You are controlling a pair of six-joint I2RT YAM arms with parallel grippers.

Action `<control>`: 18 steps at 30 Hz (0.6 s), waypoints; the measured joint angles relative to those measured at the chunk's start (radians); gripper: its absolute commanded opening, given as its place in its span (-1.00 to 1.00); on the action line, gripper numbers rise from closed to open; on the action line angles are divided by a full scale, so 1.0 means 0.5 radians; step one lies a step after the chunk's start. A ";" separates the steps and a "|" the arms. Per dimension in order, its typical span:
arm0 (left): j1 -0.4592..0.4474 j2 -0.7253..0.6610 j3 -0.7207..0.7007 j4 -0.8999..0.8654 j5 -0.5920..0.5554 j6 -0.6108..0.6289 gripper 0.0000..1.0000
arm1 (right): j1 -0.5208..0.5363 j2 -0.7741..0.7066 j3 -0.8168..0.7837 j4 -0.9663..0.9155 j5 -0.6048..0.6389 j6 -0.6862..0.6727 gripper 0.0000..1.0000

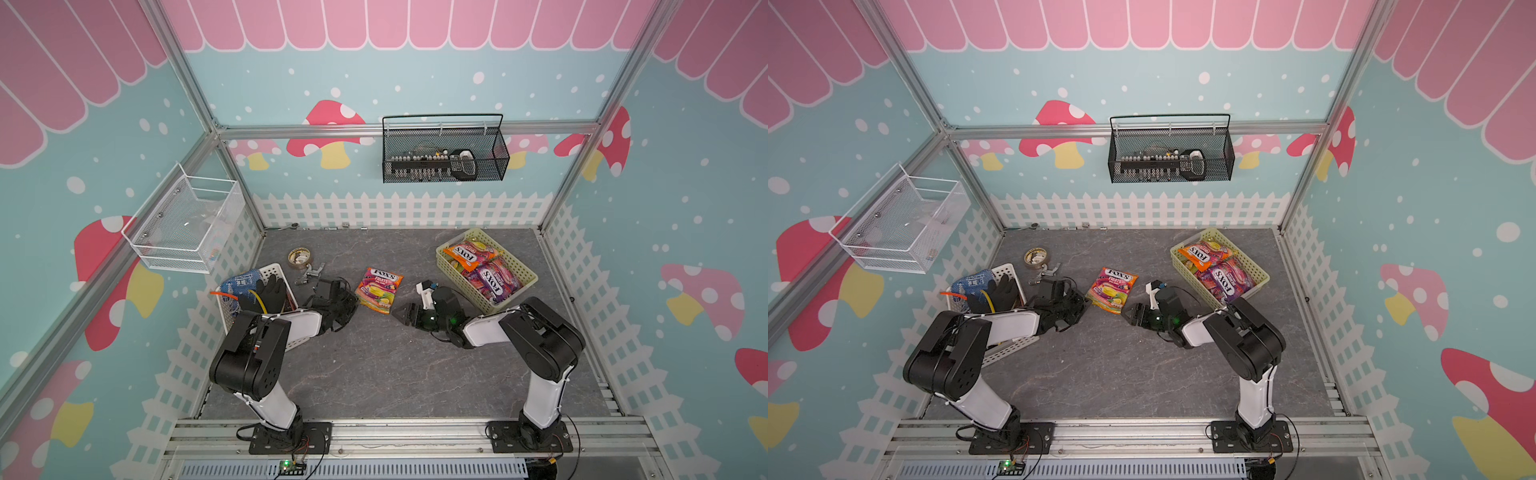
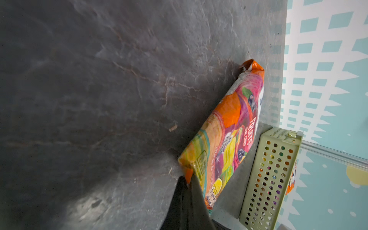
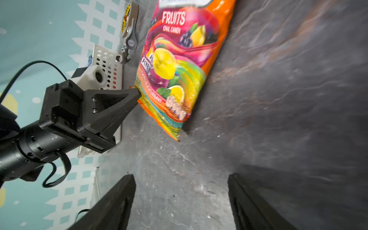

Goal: Put the candies in the basket
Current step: Pick up the candy at the center of the board.

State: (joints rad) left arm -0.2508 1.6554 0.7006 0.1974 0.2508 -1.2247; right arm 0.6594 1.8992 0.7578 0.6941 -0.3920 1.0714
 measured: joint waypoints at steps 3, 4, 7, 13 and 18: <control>-0.026 -0.040 -0.010 0.008 0.032 -0.029 -1.00 | 0.092 0.122 0.065 0.163 0.017 0.175 0.52; -0.035 -0.052 -0.010 0.012 0.038 -0.036 -1.00 | 0.117 0.161 0.079 0.224 0.022 0.234 0.51; -0.064 -0.086 -0.011 0.022 0.052 -0.050 -1.00 | 0.157 0.248 0.086 0.403 0.053 0.385 0.43; -0.109 -0.129 -0.025 0.037 0.079 -0.057 -1.00 | 0.161 0.348 0.080 0.629 0.179 0.568 0.29; -0.133 -0.182 -0.071 0.035 0.083 -0.056 -1.00 | 0.160 0.380 0.080 0.691 0.294 0.615 0.14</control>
State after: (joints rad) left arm -0.3172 1.5646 0.6651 0.2150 0.2924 -1.2530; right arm 0.7395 2.0892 0.7979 1.0397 -0.2451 1.3788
